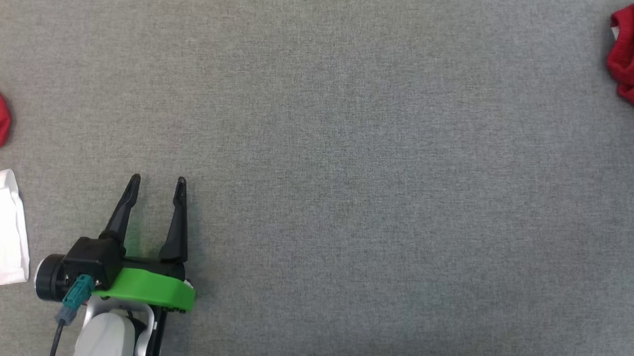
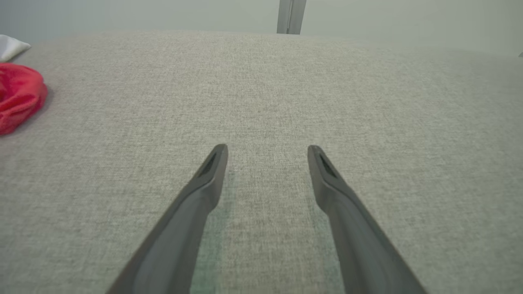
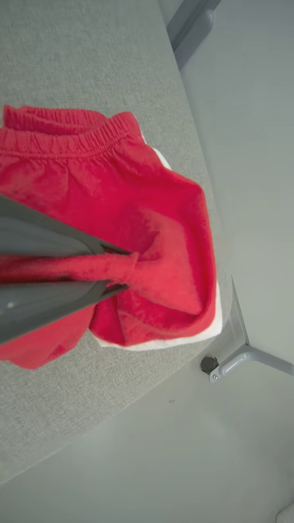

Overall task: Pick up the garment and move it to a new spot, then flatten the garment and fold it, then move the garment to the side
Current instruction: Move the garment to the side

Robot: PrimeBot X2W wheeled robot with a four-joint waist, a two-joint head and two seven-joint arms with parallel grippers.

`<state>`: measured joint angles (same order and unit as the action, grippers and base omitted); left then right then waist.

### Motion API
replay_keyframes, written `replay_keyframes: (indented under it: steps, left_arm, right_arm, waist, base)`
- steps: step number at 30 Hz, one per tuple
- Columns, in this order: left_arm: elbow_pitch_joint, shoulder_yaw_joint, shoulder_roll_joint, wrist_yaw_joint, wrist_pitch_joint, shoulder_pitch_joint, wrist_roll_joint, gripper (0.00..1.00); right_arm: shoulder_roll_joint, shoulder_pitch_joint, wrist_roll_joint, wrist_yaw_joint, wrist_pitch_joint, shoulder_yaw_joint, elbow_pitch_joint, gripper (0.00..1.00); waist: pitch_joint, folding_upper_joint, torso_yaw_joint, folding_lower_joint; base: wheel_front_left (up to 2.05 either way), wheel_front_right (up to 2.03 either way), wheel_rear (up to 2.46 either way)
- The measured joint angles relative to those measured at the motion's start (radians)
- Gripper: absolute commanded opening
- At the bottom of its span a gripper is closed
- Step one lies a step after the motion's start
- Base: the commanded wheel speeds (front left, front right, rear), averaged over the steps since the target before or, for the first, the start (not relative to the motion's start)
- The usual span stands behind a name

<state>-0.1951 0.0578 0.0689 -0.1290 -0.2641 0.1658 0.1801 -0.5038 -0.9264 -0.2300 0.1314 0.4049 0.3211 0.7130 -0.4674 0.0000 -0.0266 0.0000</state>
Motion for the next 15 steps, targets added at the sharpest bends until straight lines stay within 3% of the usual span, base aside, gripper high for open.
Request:
replay_keyframes:
  steps: [10,11,12,13,14,15]
  left_arm:
    - [0.017,-0.018,0.031,0.0,0.0,-0.007,-0.005,1.0]
    - [0.018,-0.018,0.034,0.0,0.0,-0.007,-0.005,1.0]
    - [0.02,-0.019,0.036,0.0,-0.001,-0.007,-0.005,1.0]
    - [0.021,-0.02,0.037,0.0,-0.001,-0.007,-0.005,1.0]
    - [0.024,-0.021,0.038,0.0,-0.001,-0.007,-0.005,1.0]
    - [0.026,-0.021,0.04,0.0,-0.001,-0.007,-0.005,1.0]
  right_arm:
    - [-0.062,0.0,0.058,0.0,-0.029,0.091,0.111,0.0]
    - [-0.069,0.0,0.076,0.0,-0.037,0.098,0.123,0.13]
    - [-0.077,0.0,0.097,0.0,-0.047,0.105,0.131,0.47]
    - [-0.082,0.0,0.11,0.0,-0.057,0.116,0.137,0.7]
    - [-0.086,0.0,0.121,0.0,-0.066,0.127,0.146,0.74]
    - [-0.089,0.0,0.136,0.0,-0.073,0.133,0.156,0.63]
  waist:
    - [-0.06,0.0,0.021,0.0]
    - [-0.063,0.0001,0.023,0.0]
    - [-0.065,0.0,0.024,0.0]
    - [-0.067,0.0,0.025,0.0]
    - [-0.069,0.0,0.026,0.0]
    - [-0.072,0.0001,0.027,0.0]
  base:
    - [0.0,0.0,0.0]
    - [0.0,0.0,0.0]
    - [0.0,0.0,0.0]
    - [0.0,0.0,0.0]
    - [0.0,0.0,0.0]
    - [0.0,0.0,0.0]
